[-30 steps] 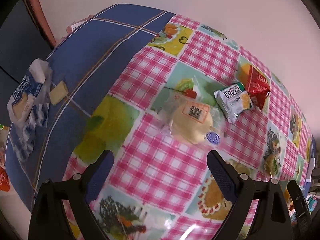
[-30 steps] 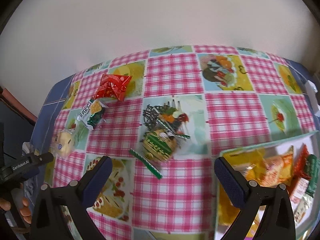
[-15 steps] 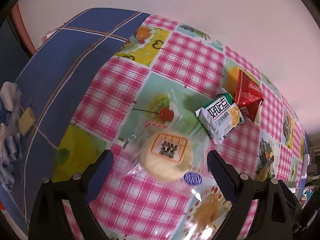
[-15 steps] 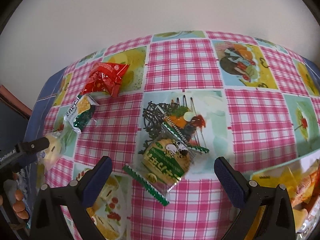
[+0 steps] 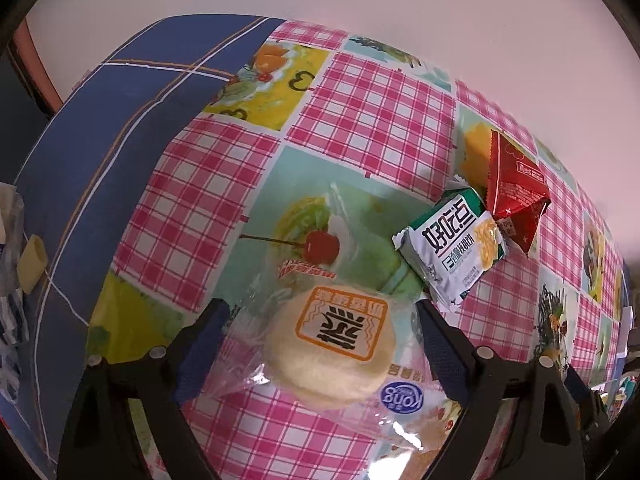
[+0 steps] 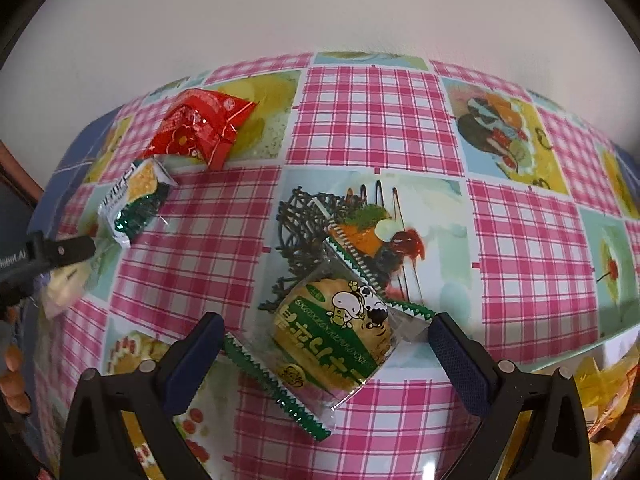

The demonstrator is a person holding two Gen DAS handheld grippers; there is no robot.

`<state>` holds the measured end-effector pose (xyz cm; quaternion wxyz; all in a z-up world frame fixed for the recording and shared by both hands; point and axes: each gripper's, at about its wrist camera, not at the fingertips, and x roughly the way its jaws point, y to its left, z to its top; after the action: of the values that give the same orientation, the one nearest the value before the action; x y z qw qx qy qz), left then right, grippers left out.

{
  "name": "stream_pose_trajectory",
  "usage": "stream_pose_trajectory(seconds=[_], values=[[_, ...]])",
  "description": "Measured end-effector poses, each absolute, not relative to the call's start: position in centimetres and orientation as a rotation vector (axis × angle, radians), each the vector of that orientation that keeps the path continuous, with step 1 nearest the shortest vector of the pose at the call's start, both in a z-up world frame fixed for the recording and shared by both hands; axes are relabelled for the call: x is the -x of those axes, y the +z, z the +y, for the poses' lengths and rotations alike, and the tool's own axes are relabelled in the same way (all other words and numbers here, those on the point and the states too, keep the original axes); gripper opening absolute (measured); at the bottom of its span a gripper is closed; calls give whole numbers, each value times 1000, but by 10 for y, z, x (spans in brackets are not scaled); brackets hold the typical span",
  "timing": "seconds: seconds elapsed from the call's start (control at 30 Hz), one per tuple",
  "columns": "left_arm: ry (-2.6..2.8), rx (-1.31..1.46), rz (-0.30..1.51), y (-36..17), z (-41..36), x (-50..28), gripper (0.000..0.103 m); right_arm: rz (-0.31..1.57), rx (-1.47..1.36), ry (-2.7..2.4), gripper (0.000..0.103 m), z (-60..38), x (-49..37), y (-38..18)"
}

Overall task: Organize snacks
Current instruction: 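Grasp the round wrapped bun with left tool while right tool grasps green-wrapped biscuit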

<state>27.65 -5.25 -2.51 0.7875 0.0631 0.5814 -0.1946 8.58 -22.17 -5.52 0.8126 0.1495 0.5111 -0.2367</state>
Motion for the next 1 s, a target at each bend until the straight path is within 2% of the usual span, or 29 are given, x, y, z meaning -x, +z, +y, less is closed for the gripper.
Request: stream_pose_trajectory(seconds=[0.2, 0.37, 0.6, 0.8, 0.83, 1.0], values=[[-422, -135, 1246, -27, -56, -275, 87, 1072, -294, -536, 102, -219, -79, -58], [-420, -117, 1230, -27, -51, -268, 84, 1061, -290, -555, 94, -224, -72, -57], [-396, -101, 1224, -28, -56, -255, 80, 1050, -299, -582, 76, -237, -69, -55], [-361, -88, 1231, -30, -58, -235, 77, 1060, -306, -585, 69, -236, -57, -48], [-360, -87, 1235, -30, -58, -231, 77, 1063, -301, -583, 59, -235, -55, -47], [-346, -63, 1270, -32, -56, -212, 76, 1089, -339, -568, 58, -231, -44, -43]])
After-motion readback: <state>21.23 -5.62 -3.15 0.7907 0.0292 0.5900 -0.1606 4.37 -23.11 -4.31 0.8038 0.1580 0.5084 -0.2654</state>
